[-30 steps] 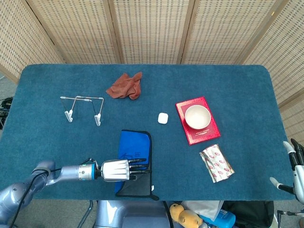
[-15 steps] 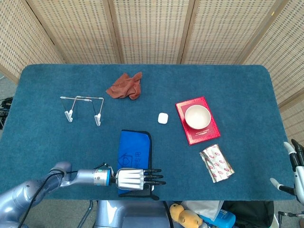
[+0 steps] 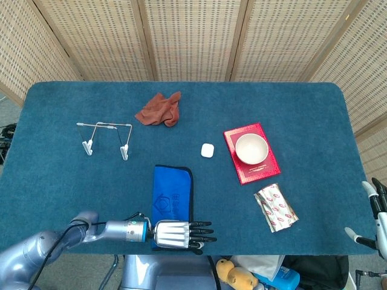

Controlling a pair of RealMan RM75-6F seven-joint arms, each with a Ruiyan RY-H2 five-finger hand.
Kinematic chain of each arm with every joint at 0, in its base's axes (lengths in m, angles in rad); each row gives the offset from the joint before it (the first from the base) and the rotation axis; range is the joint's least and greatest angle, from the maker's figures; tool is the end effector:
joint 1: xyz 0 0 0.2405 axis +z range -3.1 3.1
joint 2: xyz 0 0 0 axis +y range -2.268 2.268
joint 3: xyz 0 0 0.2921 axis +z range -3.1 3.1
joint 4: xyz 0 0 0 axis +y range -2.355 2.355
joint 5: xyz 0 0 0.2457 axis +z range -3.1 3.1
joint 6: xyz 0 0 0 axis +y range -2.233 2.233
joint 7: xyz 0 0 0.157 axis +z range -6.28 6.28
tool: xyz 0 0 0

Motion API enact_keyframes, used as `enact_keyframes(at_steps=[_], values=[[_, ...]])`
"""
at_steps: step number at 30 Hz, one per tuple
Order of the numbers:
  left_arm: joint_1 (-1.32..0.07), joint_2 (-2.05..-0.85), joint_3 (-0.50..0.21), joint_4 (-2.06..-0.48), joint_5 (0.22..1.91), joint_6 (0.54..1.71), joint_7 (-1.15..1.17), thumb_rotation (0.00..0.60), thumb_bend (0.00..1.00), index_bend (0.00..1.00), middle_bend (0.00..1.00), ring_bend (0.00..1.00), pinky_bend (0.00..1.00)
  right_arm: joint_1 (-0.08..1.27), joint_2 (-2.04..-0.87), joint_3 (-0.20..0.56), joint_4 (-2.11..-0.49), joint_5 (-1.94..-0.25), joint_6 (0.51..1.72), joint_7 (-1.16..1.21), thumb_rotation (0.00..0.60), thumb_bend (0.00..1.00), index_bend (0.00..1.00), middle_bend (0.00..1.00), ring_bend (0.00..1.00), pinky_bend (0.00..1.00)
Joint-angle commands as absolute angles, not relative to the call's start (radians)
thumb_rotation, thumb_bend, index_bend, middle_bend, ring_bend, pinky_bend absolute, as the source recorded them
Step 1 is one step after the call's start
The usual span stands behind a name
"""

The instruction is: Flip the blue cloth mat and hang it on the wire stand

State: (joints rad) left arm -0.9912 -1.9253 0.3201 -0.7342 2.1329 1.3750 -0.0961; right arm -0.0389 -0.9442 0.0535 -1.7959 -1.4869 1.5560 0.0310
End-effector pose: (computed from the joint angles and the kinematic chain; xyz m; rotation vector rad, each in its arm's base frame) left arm -0.1362 0.2926 -0.1704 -2.7767 0.3095 -1.3176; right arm -0.3469 -0.1559 0.1957 1.2563 -0.9504 0.8864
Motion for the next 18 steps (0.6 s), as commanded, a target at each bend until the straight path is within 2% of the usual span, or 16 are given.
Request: enact_keyframes(at_steps=[1,8,18], values=[[-0.986,-1.926,0.315,-0.737,2.127,1.380,-0.089,0.600,0.35,0.00,0.00,0.00,0.01,-0.039,-0.945,0.052,-1.797,-1.488,1.555,0.028,0.600,0.00,0.00,0.00,0.00,0.00],[-0.976,-1.906,0.290,-0.763,2.105,1.423,-0.096,0.600,0.30,0.00,0.00,0.00,0.00,-0.039,-0.945,0.051,-1.800,-1.489,1.555,0.022,0.600,0.00,0.00,0.00,0.00,0.00],[-0.959,-1.877,0.228,-0.823,2.039,1.452,-0.135,0.600,0.14,0.00,0.00,0.00,0.00,-0.038,-0.946,0.048,-1.803,-1.493,1.552,0.013,0.600,0.00,0.00,0.00,0.00,0.00]])
